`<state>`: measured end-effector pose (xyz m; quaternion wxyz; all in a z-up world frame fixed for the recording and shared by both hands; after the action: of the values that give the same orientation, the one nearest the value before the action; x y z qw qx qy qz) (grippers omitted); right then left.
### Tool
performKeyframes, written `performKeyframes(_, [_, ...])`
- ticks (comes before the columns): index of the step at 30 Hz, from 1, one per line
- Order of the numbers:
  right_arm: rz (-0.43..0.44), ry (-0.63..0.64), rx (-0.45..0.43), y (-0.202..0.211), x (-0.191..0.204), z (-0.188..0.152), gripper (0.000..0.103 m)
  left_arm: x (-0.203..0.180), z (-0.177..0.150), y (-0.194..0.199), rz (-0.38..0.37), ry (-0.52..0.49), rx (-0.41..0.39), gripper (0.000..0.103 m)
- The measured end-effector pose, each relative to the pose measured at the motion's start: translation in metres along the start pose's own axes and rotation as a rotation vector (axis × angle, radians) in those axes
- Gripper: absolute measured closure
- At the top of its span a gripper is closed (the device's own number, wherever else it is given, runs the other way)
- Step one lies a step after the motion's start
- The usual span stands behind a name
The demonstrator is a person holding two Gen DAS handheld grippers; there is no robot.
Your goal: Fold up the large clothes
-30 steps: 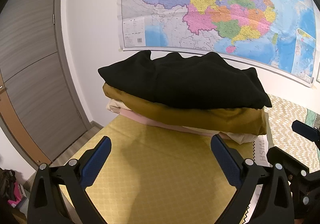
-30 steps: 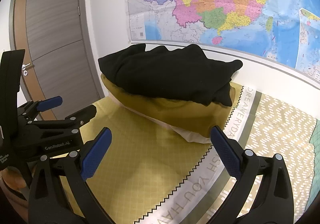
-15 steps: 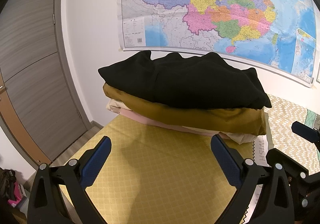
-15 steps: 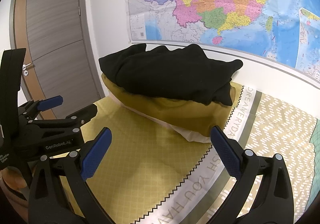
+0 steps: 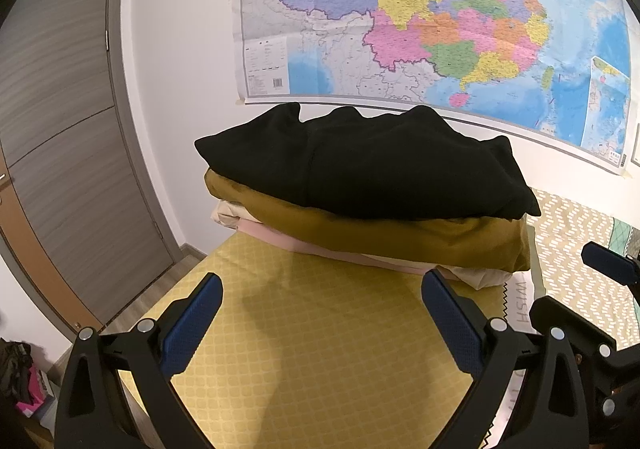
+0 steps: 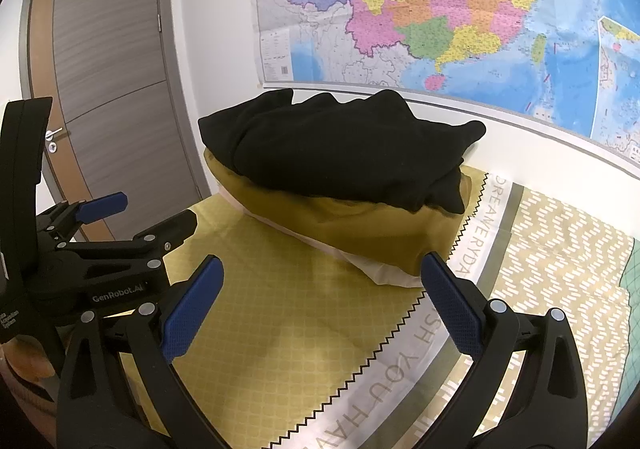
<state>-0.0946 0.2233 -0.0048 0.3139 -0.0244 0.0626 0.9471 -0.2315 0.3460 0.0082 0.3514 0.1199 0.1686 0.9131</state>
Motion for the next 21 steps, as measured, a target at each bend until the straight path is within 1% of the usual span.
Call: performKeyframes(21, [-0.002,-0.004,-0.001,0.001,0.0014,0.0002,0.006,-0.0022,-0.0018,-0.0007,-0.004,-0.002,0.005,0.007])
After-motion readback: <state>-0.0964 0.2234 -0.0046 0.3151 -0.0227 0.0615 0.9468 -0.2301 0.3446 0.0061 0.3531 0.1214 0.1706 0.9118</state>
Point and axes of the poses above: each gripper's, at about its wrist camera, not at the fingertips, and y roughly against the way its jaws point, x to its left, z to its top, the point moved 3 cm from there along -y, roughly the way its jaws point, and after that the axes turned 10 degrees about -x, right-handed, at the moved point
